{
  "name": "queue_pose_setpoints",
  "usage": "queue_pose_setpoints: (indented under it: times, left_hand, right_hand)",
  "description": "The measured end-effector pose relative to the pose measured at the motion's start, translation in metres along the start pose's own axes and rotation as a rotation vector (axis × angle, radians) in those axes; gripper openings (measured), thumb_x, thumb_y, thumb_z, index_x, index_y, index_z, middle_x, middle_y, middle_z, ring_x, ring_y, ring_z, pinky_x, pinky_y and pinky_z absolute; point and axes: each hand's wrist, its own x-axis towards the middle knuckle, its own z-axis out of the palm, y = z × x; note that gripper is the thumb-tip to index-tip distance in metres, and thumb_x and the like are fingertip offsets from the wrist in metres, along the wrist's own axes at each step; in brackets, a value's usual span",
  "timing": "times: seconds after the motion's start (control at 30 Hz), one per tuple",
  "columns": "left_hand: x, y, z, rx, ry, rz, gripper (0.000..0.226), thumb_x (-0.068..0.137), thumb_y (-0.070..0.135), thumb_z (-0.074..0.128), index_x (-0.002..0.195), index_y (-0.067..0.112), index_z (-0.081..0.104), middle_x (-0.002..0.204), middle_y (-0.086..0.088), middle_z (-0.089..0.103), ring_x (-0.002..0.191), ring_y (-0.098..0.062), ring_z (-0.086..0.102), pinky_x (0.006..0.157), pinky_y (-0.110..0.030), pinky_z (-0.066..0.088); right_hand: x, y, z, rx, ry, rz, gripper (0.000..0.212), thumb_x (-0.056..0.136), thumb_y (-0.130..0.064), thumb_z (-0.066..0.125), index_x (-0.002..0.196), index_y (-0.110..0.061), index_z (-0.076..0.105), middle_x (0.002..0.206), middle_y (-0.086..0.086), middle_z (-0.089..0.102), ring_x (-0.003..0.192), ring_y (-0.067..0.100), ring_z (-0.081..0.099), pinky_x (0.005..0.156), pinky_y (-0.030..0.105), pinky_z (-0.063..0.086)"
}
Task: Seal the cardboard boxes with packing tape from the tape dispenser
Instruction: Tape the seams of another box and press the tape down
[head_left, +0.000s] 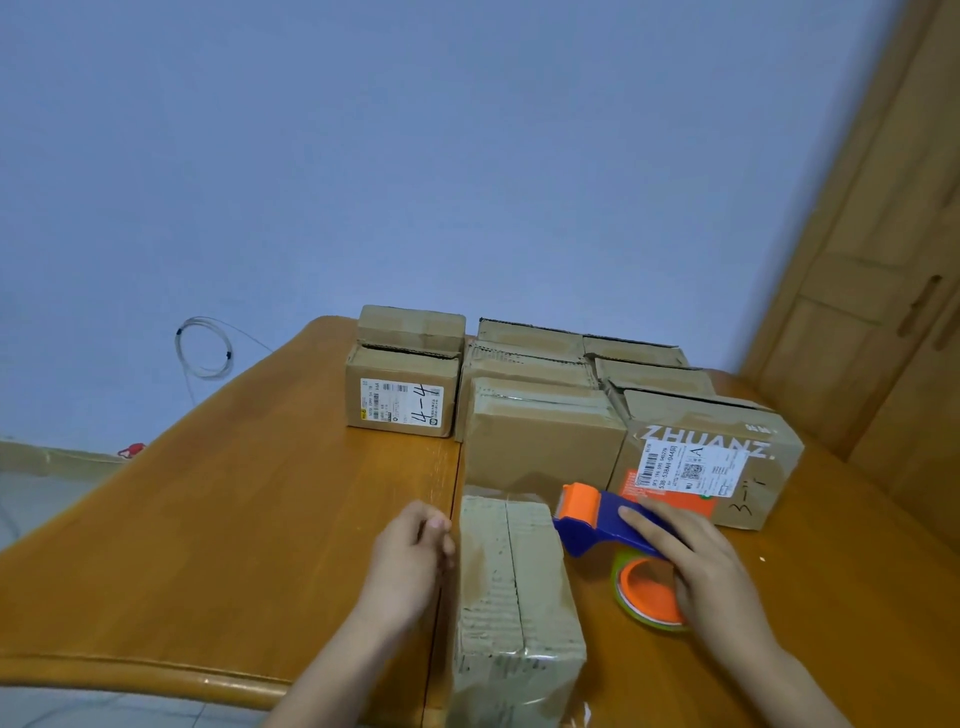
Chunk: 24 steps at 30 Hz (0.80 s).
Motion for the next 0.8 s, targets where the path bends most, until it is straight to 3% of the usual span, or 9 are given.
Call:
queue_pose_setpoints:
  times: [0.07,0.17,0.23,0.4,0.53,0.67,0.8]
  left_hand:
    - [-0.009,0.022,-0.004,0.136,-0.049,0.047,0.023,0.101,0.030,0.043,0.097,0.015,0.060,0.094,0.000,0.066,0.087,-0.016,0.062,0.084,-0.044,0.054]
    - [-0.011,0.050,-0.006,0.470,-0.223,0.113,0.057,0.092,0.057,0.043,0.132,0.017,0.048,0.128,0.002,0.054,0.112,-0.012,0.052,0.094,-0.028,0.042]
    - [-0.003,0.059,-0.002,0.646,-0.314,0.133,0.078,0.086,0.063,0.050,0.145,0.015,0.032,0.141,-0.005,0.041,0.126,-0.019,0.042,0.100,-0.028,0.037]
    - [0.023,0.068,0.008,1.037,-0.436,0.132,0.100,0.072,0.072,0.062,0.146,0.017,0.022,0.143,-0.014,0.034,0.130,-0.031,0.037,0.106,-0.049,0.037]
    - [0.028,0.068,0.014,1.156,-0.450,0.155,0.111,0.069,0.070,0.066,0.151,0.018,0.012,0.151,-0.013,0.028,0.140,-0.034,0.026,0.114,-0.060,0.016]
    - [0.021,0.057,0.012,1.139,-0.396,0.216,0.107,0.075,0.068,0.062,0.153,0.021,0.005,0.157,-0.009,0.020,0.146,-0.029,0.015,0.116,-0.057,0.001]
    - [0.017,0.046,0.003,1.091,-0.376,0.256,0.097,0.080,0.070,0.052,0.153,0.022,0.008,0.159,-0.005,0.016,0.147,-0.022,0.009,0.117,-0.052,-0.007]
  right_hand:
    - [-0.004,-0.004,0.001,-0.011,0.018,0.024,0.104,0.049,0.018,0.083,0.133,-0.029,0.045,0.122,0.009,0.062,0.111,0.020,0.044,0.074,0.046,0.055]
    - [-0.010,-0.015,0.001,-0.026,0.049,0.041,0.104,0.047,0.017,0.084,0.133,-0.027,0.046,0.120,0.010,0.062,0.110,0.021,0.044,0.073,0.044,0.055]
    - [-0.013,-0.028,0.001,-0.026,0.074,0.044,0.102,0.048,0.017,0.084,0.133,-0.025,0.047,0.120,0.010,0.062,0.109,0.021,0.045,0.073,0.043,0.054]
    - [-0.026,-0.066,0.004,-0.032,0.086,0.084,0.110,0.042,0.017,0.083,0.136,-0.025,0.044,0.123,0.009,0.060,0.106,0.023,0.046,0.070,0.042,0.054]
    - [-0.034,-0.092,0.003,-0.070,0.088,0.130,0.115,0.036,0.011,0.087,0.137,-0.026,0.044,0.131,0.006,0.051,0.101,0.025,0.046,0.063,0.040,0.052]
    - [-0.041,-0.105,0.000,-0.089,0.046,0.211,0.122,0.028,-0.001,0.095,0.135,-0.029,0.044,0.129,0.002,0.047,0.098,0.022,0.043,0.056,0.037,0.052]
    - [-0.043,-0.116,-0.001,-0.076,0.036,0.259,0.119,0.032,-0.001,0.095,0.136,-0.031,0.044,0.127,0.000,0.045,0.099,0.020,0.042,0.055,0.035,0.052]
